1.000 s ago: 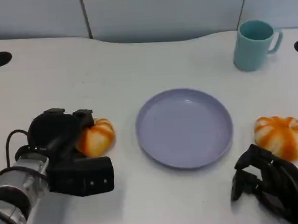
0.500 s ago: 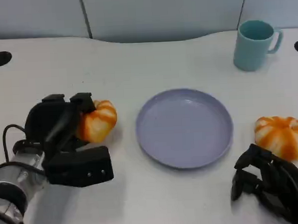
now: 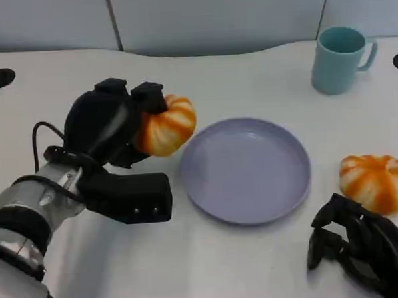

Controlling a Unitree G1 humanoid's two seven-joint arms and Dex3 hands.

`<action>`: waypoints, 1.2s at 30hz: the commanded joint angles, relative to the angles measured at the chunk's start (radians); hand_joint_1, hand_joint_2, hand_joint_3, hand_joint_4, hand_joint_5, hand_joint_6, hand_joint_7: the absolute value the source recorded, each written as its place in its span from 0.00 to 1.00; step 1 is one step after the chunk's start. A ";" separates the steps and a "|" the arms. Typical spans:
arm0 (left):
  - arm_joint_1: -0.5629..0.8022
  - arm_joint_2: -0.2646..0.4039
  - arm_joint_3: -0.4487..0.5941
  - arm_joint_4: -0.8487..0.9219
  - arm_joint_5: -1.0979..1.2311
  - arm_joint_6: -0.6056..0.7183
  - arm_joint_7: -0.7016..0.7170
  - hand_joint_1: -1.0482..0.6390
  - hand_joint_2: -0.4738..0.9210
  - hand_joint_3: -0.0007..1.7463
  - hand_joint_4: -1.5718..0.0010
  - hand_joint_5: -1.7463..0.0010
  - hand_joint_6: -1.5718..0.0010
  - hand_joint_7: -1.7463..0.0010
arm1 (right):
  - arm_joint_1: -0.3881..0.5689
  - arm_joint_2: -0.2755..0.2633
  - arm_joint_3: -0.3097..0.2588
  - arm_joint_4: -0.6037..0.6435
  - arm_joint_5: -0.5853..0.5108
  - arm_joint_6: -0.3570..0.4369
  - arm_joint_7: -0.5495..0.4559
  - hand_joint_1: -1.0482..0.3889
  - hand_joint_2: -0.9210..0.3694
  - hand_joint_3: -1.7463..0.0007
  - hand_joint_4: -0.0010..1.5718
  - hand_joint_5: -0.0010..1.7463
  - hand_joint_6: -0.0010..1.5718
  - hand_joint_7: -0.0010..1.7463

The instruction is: Grasp the bread from the table and place it into the plate.

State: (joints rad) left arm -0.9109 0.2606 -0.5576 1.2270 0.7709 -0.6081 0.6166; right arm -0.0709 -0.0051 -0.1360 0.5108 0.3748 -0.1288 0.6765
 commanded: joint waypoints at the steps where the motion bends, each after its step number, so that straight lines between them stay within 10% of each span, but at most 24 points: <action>1: -0.046 -0.006 0.000 -0.015 -0.019 -0.078 -0.097 0.50 0.80 0.51 0.44 0.00 0.56 0.00 | 0.011 -0.009 0.001 -0.012 -0.005 0.002 -0.013 0.34 0.00 0.82 0.38 1.00 0.36 0.83; 17: -0.104 -0.162 0.053 0.006 -0.149 -0.082 -0.514 0.50 0.70 0.71 0.41 0.00 0.50 0.00 | 0.042 0.001 0.029 -0.067 -0.013 0.015 -0.045 0.34 0.00 0.81 0.39 1.00 0.38 0.81; 31: -0.137 -0.225 0.004 0.044 -0.089 0.025 -0.463 0.49 0.76 0.67 0.46 0.00 0.54 0.00 | 0.029 0.011 0.027 -0.036 -0.008 -0.012 -0.024 0.31 0.00 0.83 0.42 0.98 0.40 0.80; 36: -0.136 -0.234 0.014 0.046 -0.108 0.043 -0.489 0.47 0.83 0.38 0.55 0.20 0.53 0.47 | 0.033 0.012 0.029 -0.047 -0.010 -0.003 -0.028 0.31 0.00 0.83 0.42 0.98 0.40 0.80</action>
State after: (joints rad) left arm -1.0182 0.0267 -0.5530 1.2676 0.6726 -0.5718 0.1416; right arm -0.0423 0.0120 -0.1054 0.4677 0.3620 -0.1283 0.6474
